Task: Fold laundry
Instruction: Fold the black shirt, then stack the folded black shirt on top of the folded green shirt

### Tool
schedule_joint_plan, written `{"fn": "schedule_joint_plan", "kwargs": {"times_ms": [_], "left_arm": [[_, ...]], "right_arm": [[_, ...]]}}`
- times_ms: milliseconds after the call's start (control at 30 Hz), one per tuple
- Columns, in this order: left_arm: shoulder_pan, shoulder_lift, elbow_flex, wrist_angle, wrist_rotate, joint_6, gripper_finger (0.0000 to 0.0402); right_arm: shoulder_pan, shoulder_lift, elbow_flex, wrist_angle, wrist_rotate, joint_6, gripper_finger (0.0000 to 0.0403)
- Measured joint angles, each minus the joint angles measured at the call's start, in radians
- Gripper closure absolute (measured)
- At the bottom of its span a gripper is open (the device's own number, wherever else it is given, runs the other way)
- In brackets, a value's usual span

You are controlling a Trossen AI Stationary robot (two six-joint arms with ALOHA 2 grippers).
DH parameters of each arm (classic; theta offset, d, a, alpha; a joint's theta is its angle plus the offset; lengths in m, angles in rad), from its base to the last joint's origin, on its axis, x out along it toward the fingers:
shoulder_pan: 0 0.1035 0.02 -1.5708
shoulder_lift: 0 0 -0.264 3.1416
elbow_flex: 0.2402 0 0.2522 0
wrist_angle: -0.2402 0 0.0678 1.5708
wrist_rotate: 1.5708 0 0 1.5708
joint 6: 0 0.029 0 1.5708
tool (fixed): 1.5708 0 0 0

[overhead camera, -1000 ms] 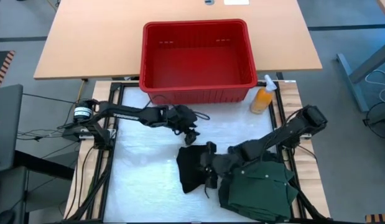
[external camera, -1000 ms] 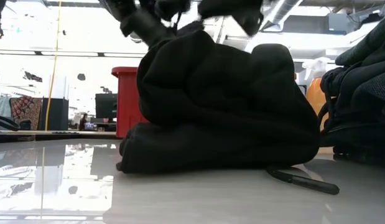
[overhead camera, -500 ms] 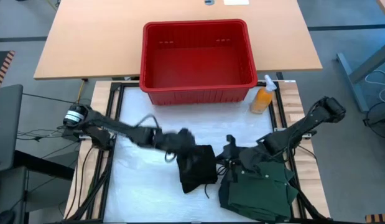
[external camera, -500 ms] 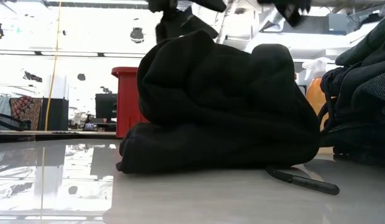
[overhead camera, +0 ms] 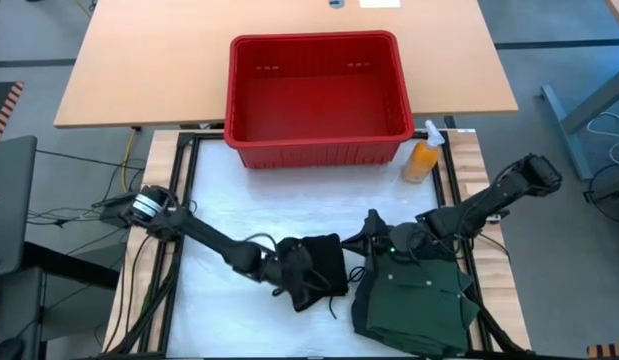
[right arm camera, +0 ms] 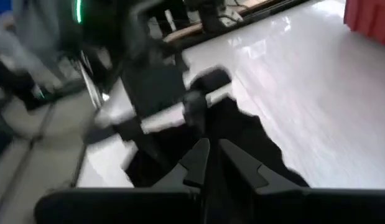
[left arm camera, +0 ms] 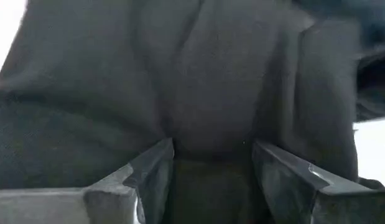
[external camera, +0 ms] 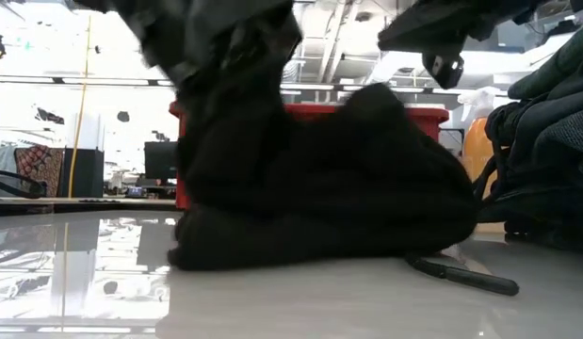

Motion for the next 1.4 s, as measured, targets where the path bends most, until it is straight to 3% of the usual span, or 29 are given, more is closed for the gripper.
{"fn": "schedule_joint_plan", "kwargs": {"times_ms": [100,367,500,667,733,833,1000,1100,1400], "left_arm": [[-0.051,0.040,0.000,-0.011,-0.037,-0.069,0.0194],[-0.123,0.020,0.005,-0.186,-0.274,-0.220,0.0194],[-0.144,-0.070,0.015,-0.219,-0.306,-0.186,0.0194],[-0.161,-0.243,0.016,-0.334,-0.309,-0.190,0.0194],[-0.159,-0.307,0.013,-0.375,-0.280,-0.312,0.0194],[-0.151,-0.368,-0.025,-0.404,-0.197,-0.659,0.0193],[-0.195,-0.373,-0.101,-0.385,-0.130,-0.995,0.0193],[-0.230,-0.373,-0.157,-0.318,-0.136,-1.108,0.0193],[-0.289,-0.372,-0.321,-0.166,-0.231,-1.273,0.0193]], "right_arm": [[-0.020,0.005,0.004,0.007,-0.025,0.056,0.0341],[-0.041,0.020,0.018,0.001,-0.103,0.107,0.0314],[-0.074,0.034,0.084,-0.063,-0.191,0.171,0.0275],[-0.122,0.086,0.198,-0.234,-0.207,0.183,0.0218],[-0.141,0.124,0.238,-0.258,-0.211,0.206,0.0194],[-0.168,0.186,0.270,-0.278,-0.260,0.265,0.0159],[-0.228,0.297,0.301,-0.255,-0.461,0.374,0.0114],[-0.247,0.358,0.322,-0.249,-0.518,0.371,0.0095],[-0.260,0.446,0.337,-0.253,-0.464,0.393,0.0079]]}}
